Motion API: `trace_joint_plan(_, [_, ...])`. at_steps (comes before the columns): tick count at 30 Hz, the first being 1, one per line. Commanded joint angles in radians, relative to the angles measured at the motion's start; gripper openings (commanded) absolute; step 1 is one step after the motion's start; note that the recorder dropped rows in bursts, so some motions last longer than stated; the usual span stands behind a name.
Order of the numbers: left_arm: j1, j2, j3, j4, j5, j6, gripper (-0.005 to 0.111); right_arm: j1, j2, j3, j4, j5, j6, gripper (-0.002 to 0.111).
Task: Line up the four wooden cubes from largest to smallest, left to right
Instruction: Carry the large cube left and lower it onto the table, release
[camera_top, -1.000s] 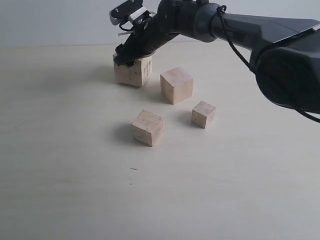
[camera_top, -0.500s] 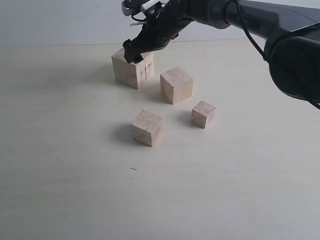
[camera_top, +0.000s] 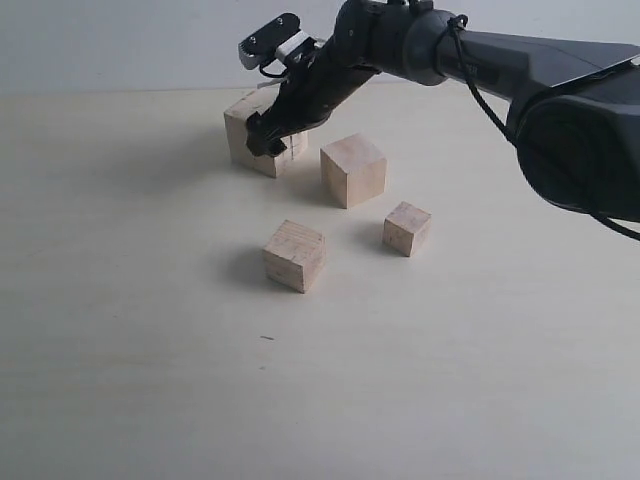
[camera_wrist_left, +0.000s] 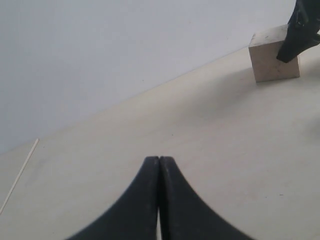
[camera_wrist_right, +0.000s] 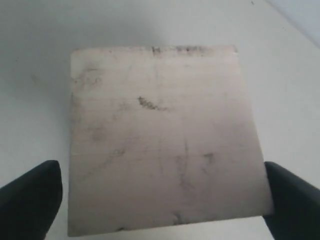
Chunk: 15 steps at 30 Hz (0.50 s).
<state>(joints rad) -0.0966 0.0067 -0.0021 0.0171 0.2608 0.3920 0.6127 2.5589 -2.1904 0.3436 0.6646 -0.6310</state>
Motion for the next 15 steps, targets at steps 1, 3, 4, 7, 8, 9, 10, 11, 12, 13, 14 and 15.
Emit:
trace_joint_plan(1, [0.001, -0.007, 0.002, -0.005, -0.004, -0.004, 0.0, -0.002, 0.005, -0.004, 0.007, -0.023, -0.069, 0.075])
trace_joint_plan(3, [0.001, -0.007, 0.002, -0.005, -0.004, -0.004, 0.0, -0.002, 0.005, -0.004, 0.009, -0.035, -0.069, 0.052])
trace_joint_plan(4, [0.001, -0.007, 0.002, -0.005, -0.004, -0.004, 0.0, -0.002, 0.005, -0.004, 0.014, -0.037, -0.069, 0.04])
trace_joint_plan(7, [0.001, -0.007, 0.002, -0.005, -0.004, -0.004, 0.0, -0.002, 0.001, -0.004, 0.016, -0.018, -0.069, 0.005])
trace_joint_plan(8, [0.001, -0.007, 0.002, -0.005, -0.004, -0.004, 0.0, -0.002, -0.01, -0.004, 0.02, 0.013, -0.08, 0.0])
trace_joint_plan(9, [0.001, -0.007, 0.002, -0.005, -0.004, -0.004, 0.0, 0.001, -0.022, -0.004, 0.023, 0.039, -0.101, 0.0])
trace_joint_plan(10, [0.001, -0.007, 0.002, -0.005, -0.004, -0.004, 0.0, 0.012, -0.044, -0.004, 0.031, 0.1, -0.155, 0.0])
trace_joint_plan(11, [0.001, -0.007, 0.002, -0.005, -0.004, -0.004, 0.0, 0.021, -0.058, -0.004, 0.047, 0.149, -0.195, 0.0])
trace_joint_plan(12, [0.001, -0.007, 0.002, -0.005, -0.004, -0.004, 0.0, 0.029, -0.067, -0.004, 0.063, 0.185, -0.232, 0.0])
trace_joint_plan(13, [0.001, -0.007, 0.002, -0.005, -0.004, -0.004, 0.0, 0.038, -0.074, -0.004, 0.084, 0.222, -0.267, 0.0])
trace_joint_plan(14, [0.001, -0.007, 0.002, -0.005, -0.004, -0.004, 0.0, 0.05, -0.079, -0.004, 0.106, 0.264, -0.301, 0.0])
trace_joint_plan(15, [0.001, -0.007, 0.002, -0.005, -0.004, -0.004, 0.0, 0.064, -0.079, -0.004, 0.124, 0.3, -0.321, 0.0])
